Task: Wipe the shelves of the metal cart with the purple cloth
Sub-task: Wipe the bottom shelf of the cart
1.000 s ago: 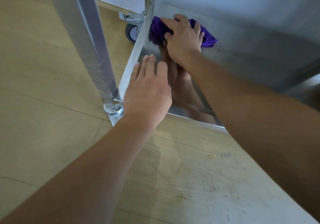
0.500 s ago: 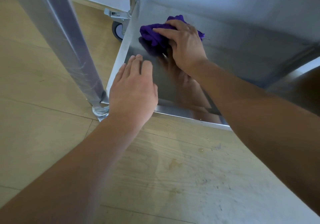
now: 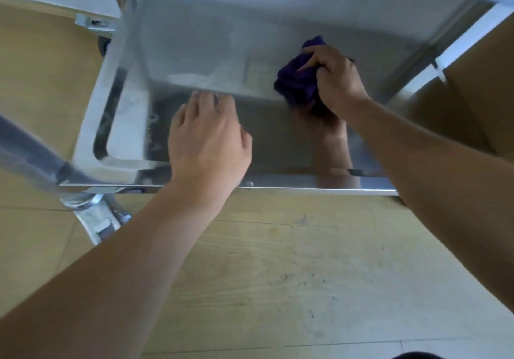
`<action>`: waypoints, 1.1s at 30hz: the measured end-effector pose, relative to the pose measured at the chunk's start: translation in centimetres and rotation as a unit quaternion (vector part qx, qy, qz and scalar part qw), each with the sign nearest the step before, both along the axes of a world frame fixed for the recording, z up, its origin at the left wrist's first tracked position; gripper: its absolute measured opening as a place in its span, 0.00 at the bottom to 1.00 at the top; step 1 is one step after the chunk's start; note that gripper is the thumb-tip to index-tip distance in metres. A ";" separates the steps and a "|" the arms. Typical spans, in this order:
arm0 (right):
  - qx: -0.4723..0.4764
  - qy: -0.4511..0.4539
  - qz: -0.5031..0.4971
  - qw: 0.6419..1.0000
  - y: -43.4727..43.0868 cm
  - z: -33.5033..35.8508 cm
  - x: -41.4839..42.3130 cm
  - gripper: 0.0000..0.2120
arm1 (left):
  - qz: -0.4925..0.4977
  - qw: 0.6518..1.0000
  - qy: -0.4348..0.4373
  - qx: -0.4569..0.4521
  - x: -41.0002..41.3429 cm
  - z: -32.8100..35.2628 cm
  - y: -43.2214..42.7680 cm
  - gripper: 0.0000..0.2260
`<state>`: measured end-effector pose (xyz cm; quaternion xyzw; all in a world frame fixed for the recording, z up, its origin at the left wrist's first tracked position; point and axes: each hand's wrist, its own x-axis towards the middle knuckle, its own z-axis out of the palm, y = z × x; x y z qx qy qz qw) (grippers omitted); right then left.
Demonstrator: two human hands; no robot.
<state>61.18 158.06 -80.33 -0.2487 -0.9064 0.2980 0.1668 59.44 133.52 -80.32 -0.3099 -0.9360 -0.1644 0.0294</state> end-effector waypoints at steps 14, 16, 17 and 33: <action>0.088 -0.069 -0.025 0.993 -3.9 -0.6 -2.2 0.26 | -0.074 0.997 0.011 0.015 3.9 -1.6 6.7 0.20; 0.113 -0.091 0.021 0.989 -4.3 -0.8 -3.7 0.31 | -0.071 0.997 0.003 0.016 3.8 -1.7 6.7 0.21; 0.139 -0.103 0.044 0.984 -4.1 -0.8 -4.3 0.30 | -0.073 0.997 0.006 0.014 3.8 -1.9 6.6 0.21; 0.151 -0.123 -0.126 0.973 4.9 -0.9 0.1 0.25 | -0.092 0.995 0.025 0.003 4.1 -2.3 7.0 0.19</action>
